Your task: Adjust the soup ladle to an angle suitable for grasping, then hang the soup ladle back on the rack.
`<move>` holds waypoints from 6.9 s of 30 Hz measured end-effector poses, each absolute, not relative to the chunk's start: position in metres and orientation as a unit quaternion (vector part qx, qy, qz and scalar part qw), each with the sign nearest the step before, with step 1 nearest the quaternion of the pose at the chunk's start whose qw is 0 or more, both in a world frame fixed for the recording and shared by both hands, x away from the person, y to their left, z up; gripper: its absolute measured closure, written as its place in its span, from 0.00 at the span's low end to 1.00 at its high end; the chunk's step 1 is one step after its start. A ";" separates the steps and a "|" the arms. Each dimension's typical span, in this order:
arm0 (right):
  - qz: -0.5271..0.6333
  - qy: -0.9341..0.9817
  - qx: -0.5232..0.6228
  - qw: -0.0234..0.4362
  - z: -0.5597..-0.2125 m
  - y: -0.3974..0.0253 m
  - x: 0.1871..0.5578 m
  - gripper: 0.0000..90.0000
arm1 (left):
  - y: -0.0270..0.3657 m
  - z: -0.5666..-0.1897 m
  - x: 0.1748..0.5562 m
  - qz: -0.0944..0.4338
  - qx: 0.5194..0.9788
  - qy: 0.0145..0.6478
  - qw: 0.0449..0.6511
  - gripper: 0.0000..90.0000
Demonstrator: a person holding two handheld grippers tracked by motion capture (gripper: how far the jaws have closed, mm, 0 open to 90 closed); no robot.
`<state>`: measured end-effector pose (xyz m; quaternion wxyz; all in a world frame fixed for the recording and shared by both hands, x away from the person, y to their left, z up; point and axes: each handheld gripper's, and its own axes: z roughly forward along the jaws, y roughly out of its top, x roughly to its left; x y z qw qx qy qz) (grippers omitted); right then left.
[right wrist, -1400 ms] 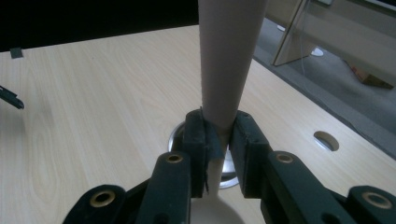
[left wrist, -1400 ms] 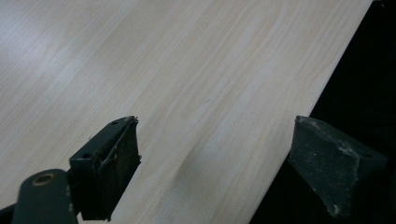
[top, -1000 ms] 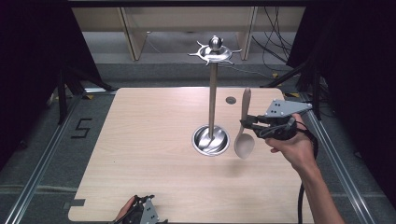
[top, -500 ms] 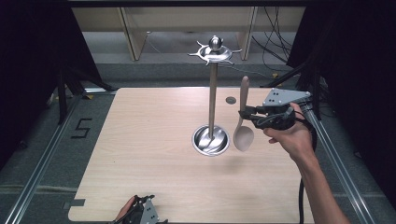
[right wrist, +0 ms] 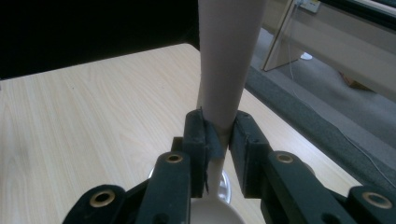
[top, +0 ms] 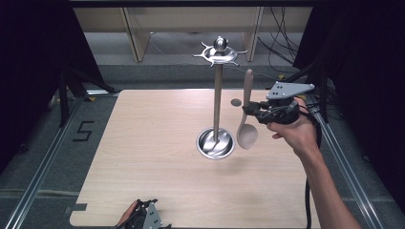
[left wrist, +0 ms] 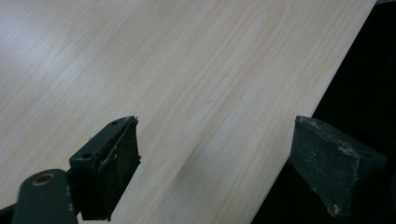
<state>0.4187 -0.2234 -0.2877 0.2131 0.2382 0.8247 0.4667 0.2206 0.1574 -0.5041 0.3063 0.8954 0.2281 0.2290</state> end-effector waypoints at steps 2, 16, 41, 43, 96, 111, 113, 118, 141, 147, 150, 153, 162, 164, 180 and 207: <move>0.467 0.822 0.239 0.219 -0.286 -0.222 0.420 0.86 | 0.158 -0.503 0.220 0.224 0.895 0.229 0.310 0.16; 0.453 0.831 0.239 0.218 -0.276 -0.210 0.429 0.86 | 0.158 -0.504 0.219 0.231 0.890 0.235 0.315 0.16; 0.444 0.834 0.247 0.212 -0.278 -0.200 0.440 0.86 | 0.158 -0.503 0.219 0.235 0.893 0.229 0.308 0.16; 0.447 0.834 0.248 0.210 -0.279 -0.199 0.440 0.86 | 0.158 -0.503 0.219 0.233 0.892 0.231 0.312 0.16; 0.481 0.807 0.266 0.218 -0.368 -0.224 0.355 0.52 | 0.159 -0.501 0.220 0.243 0.889 0.235 0.308 0.16; 0.449 0.828 0.281 0.184 -0.410 -0.236 0.341 0.48 | 0.155 -0.500 0.224 0.241 0.891 0.224 0.312 0.16; 0.442 0.830 0.286 0.184 -0.415 -0.240 0.338 0.48 | 0.155 -0.499 0.223 0.242 0.891 0.224 0.312 0.16; 0.432 0.835 0.290 0.179 -0.425 -0.249 0.334 0.48 | 0.155 -0.500 0.224 0.237 0.894 0.221 0.310 0.16; 0.413 0.839 0.312 0.165 -0.447 -0.269 0.307 0.41 | 0.155 -0.501 0.222 0.238 0.891 0.223 0.316 0.16; 0.409 0.839 0.321 0.160 -0.451 -0.272 0.300 0.39 | 0.155 -0.500 0.222 0.236 0.893 0.220 0.313 0.16; 0.406 0.842 0.317 0.159 -0.454 -0.274 0.297 0.38 | 0.155 -0.501 0.221 0.237 0.890 0.224 0.318 0.16; 0.402 0.842 0.325 0.155 -0.459 -0.277 0.292 0.37 | 0.155 -0.500 0.222 0.238 0.893 0.220 0.312 0.16; 0.393 0.848 0.324 0.150 -0.466 -0.278 0.283 0.36 | 0.155 -0.500 0.221 0.237 0.894 0.220 0.312 0.16; 0.391 0.849 0.319 0.156 -0.468 -0.278 0.281 0.35 | 0.155 -0.500 0.221 0.237 0.893 0.221 0.312 0.16; 0.376 0.853 0.321 0.165 -0.475 -0.277 0.259 0.31 | 0.155 -0.501 0.222 0.239 0.894 0.219 0.310 0.16; 0.339 0.862 0.331 0.180 -0.490 -0.282 0.251 0.28 | 0.154 -0.502 0.222 0.236 0.895 0.219 0.309 0.16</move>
